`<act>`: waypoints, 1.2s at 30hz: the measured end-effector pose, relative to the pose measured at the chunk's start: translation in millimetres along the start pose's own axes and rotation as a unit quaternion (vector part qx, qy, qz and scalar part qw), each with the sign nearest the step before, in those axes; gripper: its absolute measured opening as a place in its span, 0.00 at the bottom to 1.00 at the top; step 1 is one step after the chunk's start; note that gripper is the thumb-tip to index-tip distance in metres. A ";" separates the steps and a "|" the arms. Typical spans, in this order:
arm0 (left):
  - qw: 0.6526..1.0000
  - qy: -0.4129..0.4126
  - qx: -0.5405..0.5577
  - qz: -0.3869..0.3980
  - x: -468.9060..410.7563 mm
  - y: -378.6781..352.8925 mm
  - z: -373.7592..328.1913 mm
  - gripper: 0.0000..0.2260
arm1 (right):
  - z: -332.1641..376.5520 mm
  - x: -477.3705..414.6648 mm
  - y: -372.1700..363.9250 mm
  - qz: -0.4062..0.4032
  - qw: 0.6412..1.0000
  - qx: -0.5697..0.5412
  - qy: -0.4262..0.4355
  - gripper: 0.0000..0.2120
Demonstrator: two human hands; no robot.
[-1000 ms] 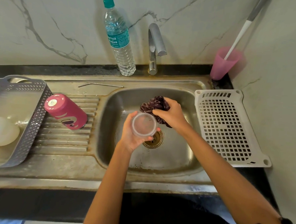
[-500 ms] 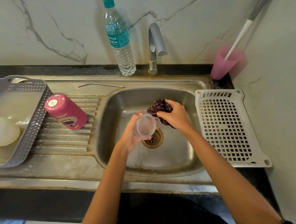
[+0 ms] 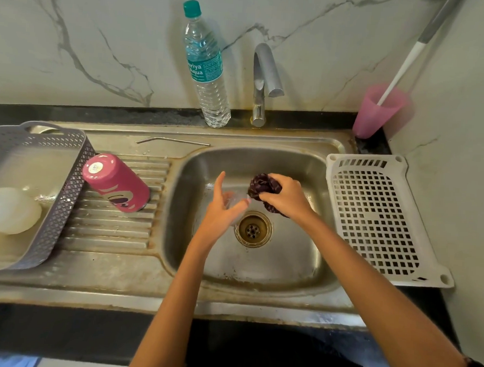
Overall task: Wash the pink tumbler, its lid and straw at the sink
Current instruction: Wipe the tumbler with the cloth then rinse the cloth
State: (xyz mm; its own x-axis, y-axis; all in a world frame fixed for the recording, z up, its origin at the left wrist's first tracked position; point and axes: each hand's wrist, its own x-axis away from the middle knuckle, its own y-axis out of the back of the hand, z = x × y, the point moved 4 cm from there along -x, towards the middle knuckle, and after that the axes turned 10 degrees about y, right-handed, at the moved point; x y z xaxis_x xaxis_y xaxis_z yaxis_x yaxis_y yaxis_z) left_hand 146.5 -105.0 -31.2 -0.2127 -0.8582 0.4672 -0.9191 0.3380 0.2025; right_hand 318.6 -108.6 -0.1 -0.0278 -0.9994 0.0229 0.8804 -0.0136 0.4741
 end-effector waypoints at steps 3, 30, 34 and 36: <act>0.988 -0.064 -0.065 -0.128 -11.5 30.3 -17.6 0.37 | -7.2 2.1 -6.5 0.002 1.000 -0.012 -0.028 0.13; 0.824 0.076 -0.377 -0.416 -125.1 177.3 -29.7 0.34 | -10.8 -53.6 -27.6 -0.045 0.985 -0.137 -0.091 0.12; 0.799 -0.084 -0.443 -0.399 -131.7 157.6 -48.8 0.17 | -10.8 -55.0 -29.7 -0.047 0.985 -0.135 -0.097 0.13; 0.783 -0.139 -0.495 -0.349 -138.5 143.0 -52.9 0.14 | -11.0 -53.8 -30.1 -0.047 0.984 -0.144 -0.098 0.12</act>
State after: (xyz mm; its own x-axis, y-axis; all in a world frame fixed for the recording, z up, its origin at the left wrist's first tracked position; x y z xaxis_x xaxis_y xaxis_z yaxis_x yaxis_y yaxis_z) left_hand 62.1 82.6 -21.4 0.0364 -0.9720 -0.2322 -0.1650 -0.2350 0.9579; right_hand 298.8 -54.8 -25.2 -0.1825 -0.9677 0.1738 0.9661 -0.1437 0.2143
